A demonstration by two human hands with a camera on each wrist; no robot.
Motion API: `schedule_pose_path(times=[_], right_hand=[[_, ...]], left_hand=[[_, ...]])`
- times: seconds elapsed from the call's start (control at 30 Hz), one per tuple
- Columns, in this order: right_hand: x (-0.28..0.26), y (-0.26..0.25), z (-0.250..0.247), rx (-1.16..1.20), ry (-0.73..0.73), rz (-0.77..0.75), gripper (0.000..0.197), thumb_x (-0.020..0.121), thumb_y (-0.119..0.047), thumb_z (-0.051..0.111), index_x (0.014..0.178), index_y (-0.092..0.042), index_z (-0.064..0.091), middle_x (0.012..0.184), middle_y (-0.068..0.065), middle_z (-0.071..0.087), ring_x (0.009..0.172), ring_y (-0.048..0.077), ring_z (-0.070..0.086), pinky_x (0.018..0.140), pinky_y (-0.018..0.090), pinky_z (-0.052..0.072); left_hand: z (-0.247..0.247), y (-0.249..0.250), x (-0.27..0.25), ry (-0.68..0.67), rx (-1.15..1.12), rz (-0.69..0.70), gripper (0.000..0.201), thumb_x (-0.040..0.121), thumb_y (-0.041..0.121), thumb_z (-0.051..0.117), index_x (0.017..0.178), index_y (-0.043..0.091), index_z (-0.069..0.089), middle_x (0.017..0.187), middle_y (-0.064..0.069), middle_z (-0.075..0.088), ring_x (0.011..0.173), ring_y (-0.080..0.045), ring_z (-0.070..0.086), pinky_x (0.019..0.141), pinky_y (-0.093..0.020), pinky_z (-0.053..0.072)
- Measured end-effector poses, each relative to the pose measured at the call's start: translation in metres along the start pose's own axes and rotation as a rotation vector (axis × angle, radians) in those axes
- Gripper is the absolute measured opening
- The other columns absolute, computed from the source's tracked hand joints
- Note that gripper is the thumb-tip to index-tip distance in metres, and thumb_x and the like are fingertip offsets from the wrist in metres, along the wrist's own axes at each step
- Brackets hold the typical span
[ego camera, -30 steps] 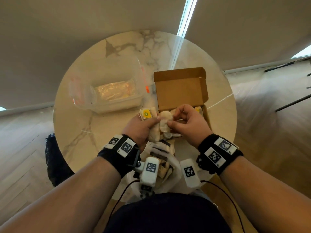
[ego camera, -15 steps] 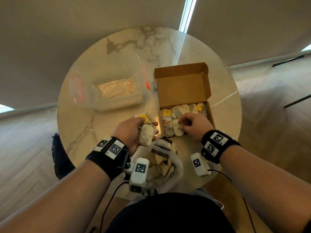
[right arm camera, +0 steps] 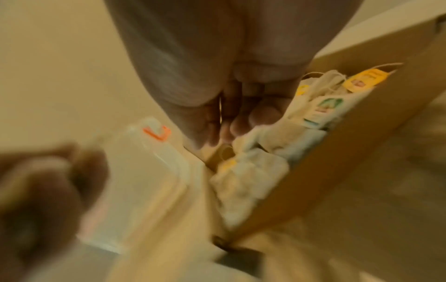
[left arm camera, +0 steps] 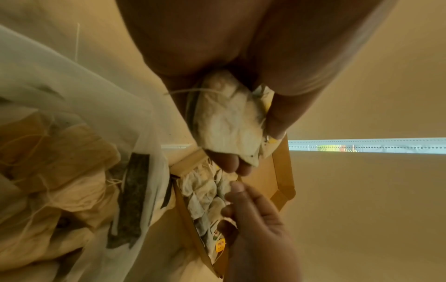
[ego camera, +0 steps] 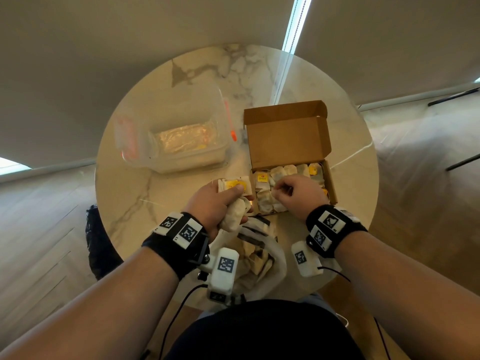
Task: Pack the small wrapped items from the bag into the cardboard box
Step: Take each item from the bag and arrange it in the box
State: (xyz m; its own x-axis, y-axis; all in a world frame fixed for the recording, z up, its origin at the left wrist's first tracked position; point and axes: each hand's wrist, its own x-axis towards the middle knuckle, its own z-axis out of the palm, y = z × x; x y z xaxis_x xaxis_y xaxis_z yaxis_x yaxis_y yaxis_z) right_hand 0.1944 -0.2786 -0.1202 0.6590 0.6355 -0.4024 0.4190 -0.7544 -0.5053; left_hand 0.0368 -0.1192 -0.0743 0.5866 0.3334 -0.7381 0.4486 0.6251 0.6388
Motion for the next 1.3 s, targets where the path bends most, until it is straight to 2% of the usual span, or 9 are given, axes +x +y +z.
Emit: schedule_pose_path(times=[0.07,0.2,0.37,0.57,0.83,0.93,1.03,1.17,1.3], right_hand=[[-0.009,-0.009,-0.015,0.264,0.003,-0.009,0.014,0.097,-0.042,0.068,0.103,-0.030,0.072,0.094,-0.011,0.070,0.088,0.007,0.065,0.075,0.023,0.053],[-0.022,-0.026,-0.038,0.655,-0.148,0.062,0.026,0.094,-0.041,0.074,0.111,-0.021,0.073,0.097,0.002,0.074,0.082,0.011,0.071,0.075,0.033,0.062],[-0.032,-0.028,-0.047,0.897,-0.162,0.133,0.005,0.095,-0.020,0.076,0.096,-0.017,0.073,0.094,0.008,0.074,0.088,0.022,0.071,0.076,0.036,0.059],[-0.039,-0.027,-0.058,1.331,-0.063,0.294,0.015,0.100,-0.006,0.063,0.086,-0.013,0.063,0.101,0.017,0.075,0.093,0.032,0.075,0.075,0.039,0.064],[-0.048,-0.028,-0.055,1.146,-0.024,0.157,0.025,0.096,0.008,0.062,0.112,-0.011,0.058,0.100,0.016,0.077,0.085,0.030,0.077,0.069,0.037,0.065],[-0.050,-0.029,-0.055,1.152,-0.029,0.117,0.033,0.096,0.007,0.063,0.120,-0.015,0.063,0.106,0.014,0.078,0.089,0.030,0.076,0.073,0.038,0.065],[-0.048,-0.023,-0.057,1.124,0.065,0.183,0.025,0.096,-0.001,0.068,0.116,-0.016,0.071,0.107,0.013,0.078,0.092,0.030,0.076,0.075,0.039,0.063],[-0.046,0.000,-0.058,0.812,0.172,0.214,0.017,0.093,-0.012,0.075,0.103,-0.025,0.077,0.096,0.006,0.078,0.086,0.024,0.075,0.075,0.035,0.063],[-0.046,0.010,-0.059,0.951,0.130,0.275,0.013,0.094,-0.005,0.072,0.103,-0.014,0.073,0.094,0.011,0.079,0.085,0.024,0.074,0.066,0.030,0.060]], left_hand=[[0.005,0.001,0.002,-0.037,0.042,0.017,0.021,0.101,0.015,0.066,0.119,0.004,0.063,0.101,-0.020,0.078,0.080,-0.027,0.074,0.065,-0.038,0.062],[0.018,0.002,0.004,-0.108,0.064,0.037,0.024,0.097,0.014,0.072,0.117,0.001,0.068,0.093,-0.016,0.078,0.076,-0.025,0.073,0.061,-0.035,0.060],[0.033,0.007,0.003,-0.221,0.095,0.021,0.018,0.095,0.014,0.073,0.111,0.007,0.072,0.102,-0.020,0.076,0.083,-0.031,0.071,0.059,-0.035,0.060],[0.030,0.009,0.010,-0.126,0.044,-0.002,0.014,0.105,0.015,0.059,0.114,0.006,0.066,0.100,-0.018,0.078,0.086,-0.034,0.071,0.065,-0.042,0.062],[0.032,0.011,0.006,-0.082,0.012,0.026,0.016,0.099,0.017,0.069,0.111,0.007,0.067,0.088,-0.010,0.076,0.068,-0.021,0.071,0.060,-0.035,0.061],[0.031,0.010,0.004,-0.128,0.074,0.047,0.007,0.095,0.006,0.072,0.101,0.008,0.071,0.083,-0.011,0.075,0.069,-0.022,0.071,0.061,-0.034,0.061],[0.026,0.010,0.003,-0.122,0.115,0.060,0.009,0.093,-0.001,0.071,0.096,0.007,0.073,0.079,-0.010,0.074,0.066,-0.020,0.069,0.056,-0.032,0.058],[0.018,0.015,0.000,-0.099,0.049,0.068,0.010,0.096,-0.001,0.068,0.104,0.005,0.070,0.076,-0.009,0.071,0.061,-0.017,0.068,0.052,-0.028,0.057],[0.018,0.015,0.002,-0.015,0.025,0.100,0.009,0.097,0.003,0.067,0.104,0.008,0.071,0.081,-0.011,0.071,0.068,-0.020,0.068,0.055,-0.031,0.056]])
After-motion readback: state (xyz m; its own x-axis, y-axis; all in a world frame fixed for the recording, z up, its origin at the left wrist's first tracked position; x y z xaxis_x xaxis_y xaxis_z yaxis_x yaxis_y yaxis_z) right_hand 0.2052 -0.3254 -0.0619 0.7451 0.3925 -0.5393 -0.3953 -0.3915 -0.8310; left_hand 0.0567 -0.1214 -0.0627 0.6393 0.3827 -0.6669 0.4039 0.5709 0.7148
